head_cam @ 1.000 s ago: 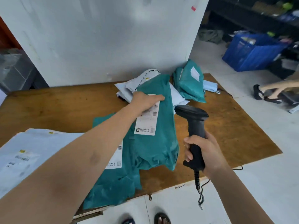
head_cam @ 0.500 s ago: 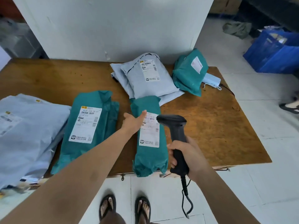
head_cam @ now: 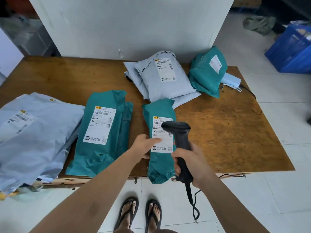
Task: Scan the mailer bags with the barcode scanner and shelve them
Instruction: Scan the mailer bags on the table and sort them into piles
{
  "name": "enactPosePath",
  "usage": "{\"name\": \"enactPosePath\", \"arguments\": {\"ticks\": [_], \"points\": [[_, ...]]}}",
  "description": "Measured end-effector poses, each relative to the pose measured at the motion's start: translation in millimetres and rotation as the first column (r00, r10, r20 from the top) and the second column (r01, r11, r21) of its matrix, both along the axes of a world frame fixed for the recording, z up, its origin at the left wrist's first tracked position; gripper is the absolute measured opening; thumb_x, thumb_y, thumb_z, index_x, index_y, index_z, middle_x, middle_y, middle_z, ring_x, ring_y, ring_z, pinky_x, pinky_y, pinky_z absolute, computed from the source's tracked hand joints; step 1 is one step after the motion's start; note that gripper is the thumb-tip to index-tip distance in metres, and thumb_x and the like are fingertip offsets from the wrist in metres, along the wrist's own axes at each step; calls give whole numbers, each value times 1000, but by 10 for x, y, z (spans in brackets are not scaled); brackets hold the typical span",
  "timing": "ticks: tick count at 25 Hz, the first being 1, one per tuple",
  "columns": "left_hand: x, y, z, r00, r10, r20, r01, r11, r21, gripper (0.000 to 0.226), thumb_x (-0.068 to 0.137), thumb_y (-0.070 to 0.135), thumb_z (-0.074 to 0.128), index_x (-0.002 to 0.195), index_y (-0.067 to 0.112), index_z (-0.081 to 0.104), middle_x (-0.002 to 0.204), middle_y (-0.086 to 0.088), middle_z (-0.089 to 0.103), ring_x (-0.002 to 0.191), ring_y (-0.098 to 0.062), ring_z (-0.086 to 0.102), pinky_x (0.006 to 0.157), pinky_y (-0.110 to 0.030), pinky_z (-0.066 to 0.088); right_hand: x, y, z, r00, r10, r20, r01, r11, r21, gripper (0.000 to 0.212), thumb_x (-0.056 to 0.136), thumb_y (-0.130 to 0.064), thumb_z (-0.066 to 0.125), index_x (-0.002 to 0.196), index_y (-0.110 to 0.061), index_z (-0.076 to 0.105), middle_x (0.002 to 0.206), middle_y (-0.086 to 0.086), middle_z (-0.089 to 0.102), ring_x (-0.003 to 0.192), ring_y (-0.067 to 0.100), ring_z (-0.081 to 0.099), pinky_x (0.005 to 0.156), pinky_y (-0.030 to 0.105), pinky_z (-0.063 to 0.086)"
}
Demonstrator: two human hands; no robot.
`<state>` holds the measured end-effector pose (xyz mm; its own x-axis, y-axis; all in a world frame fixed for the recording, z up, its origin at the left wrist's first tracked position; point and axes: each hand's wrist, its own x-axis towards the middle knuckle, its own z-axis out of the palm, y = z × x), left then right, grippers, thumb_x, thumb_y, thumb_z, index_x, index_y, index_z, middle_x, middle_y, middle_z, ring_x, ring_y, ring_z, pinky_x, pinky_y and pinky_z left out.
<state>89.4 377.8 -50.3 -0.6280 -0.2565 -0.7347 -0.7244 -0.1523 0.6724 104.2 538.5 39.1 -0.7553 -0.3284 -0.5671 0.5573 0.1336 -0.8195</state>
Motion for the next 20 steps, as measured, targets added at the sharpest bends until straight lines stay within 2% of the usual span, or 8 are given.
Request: {"name": "enactPosePath", "arguments": {"ticks": [3,6,13,16,18,20], "points": [[0,-53,17,1000,-24,-14,24,1000,-20,38,84,25,70,113,6,55,110,-9,69,102,-25,65,86,-44,56,25,-76,2,1000,-5,-6,5,1000,14,15,83,5,55,85,-6,46,51,7,46,36,20,39,43,27,38],[19,-82,53,998,-57,-21,56,997,-43,27,87,22,68,105,6,56,107,-11,70,100,-26,66,86,-45,56,58,-118,-17,1000,-11,-12,11,1000,25,13,81,4,55,86,-6,47,52,7,46,38,21,40,45,28,38],[59,-108,20,997,-48,-62,46,999,-25,16,88,22,66,92,9,57,106,-7,67,102,-24,63,89,-43,54,107,-113,-12,998,-61,-13,61,998,7,19,83,4,55,99,-5,51,56,9,47,37,20,40,45,29,36],[64,-130,49,989,-60,-133,51,996,-74,11,88,19,66,83,10,62,94,-7,65,89,-20,56,77,-34,50,108,-101,-4,997,-79,-16,79,997,-5,21,84,4,55,103,-5,52,56,9,47,37,19,40,46,29,37],[60,-200,129,971,-54,-233,47,998,-34,20,88,15,64,68,17,60,84,-8,65,81,-23,52,68,-36,43,97,-88,31,994,-107,-30,106,994,-27,17,84,5,54,97,-5,52,55,10,46,37,20,39,44,29,37],[87,-350,333,945,19,-327,-8,999,34,32,90,12,60,60,21,54,71,-4,65,71,-22,54,61,-32,38,69,-82,85,991,-119,-58,115,991,-61,13,84,6,53,89,-6,49,53,11,43,38,21,37,42,29,36]]}}
